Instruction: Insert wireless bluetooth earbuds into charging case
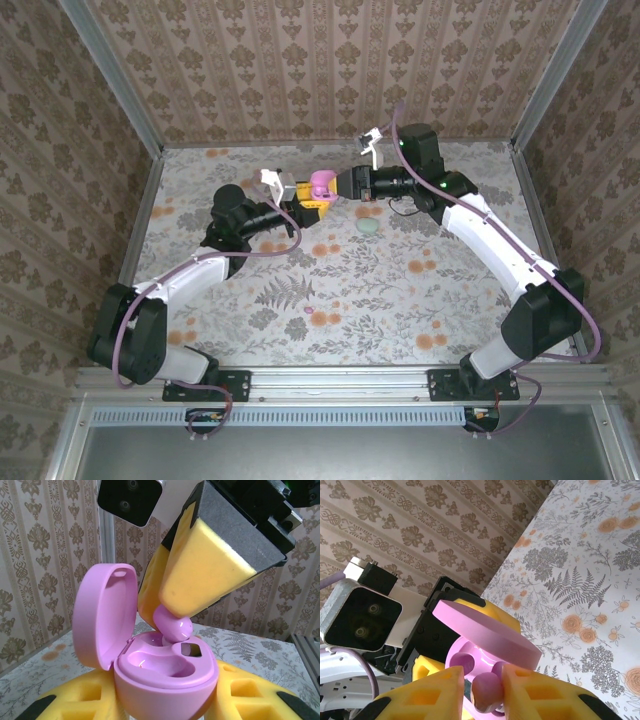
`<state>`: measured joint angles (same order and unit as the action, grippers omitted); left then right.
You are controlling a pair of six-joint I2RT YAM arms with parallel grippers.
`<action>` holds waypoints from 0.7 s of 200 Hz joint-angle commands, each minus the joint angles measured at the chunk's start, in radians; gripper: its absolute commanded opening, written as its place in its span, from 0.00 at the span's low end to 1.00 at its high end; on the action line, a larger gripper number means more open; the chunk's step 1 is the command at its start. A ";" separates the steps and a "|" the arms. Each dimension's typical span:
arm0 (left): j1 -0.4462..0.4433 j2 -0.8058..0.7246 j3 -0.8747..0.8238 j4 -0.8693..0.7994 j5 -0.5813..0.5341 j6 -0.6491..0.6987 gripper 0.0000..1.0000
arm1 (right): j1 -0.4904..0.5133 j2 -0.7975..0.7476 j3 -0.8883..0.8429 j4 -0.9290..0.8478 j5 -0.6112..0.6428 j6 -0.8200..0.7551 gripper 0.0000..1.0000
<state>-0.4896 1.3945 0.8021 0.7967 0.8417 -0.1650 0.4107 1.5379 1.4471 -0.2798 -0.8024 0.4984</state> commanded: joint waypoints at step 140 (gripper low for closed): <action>-0.001 -0.013 0.029 0.087 0.000 -0.013 0.28 | 0.004 -0.059 0.009 -0.049 0.066 0.009 0.44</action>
<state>-0.4896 1.3945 0.8021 0.8265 0.8410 -0.1650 0.4107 1.5101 1.4540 -0.3019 -0.7574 0.5003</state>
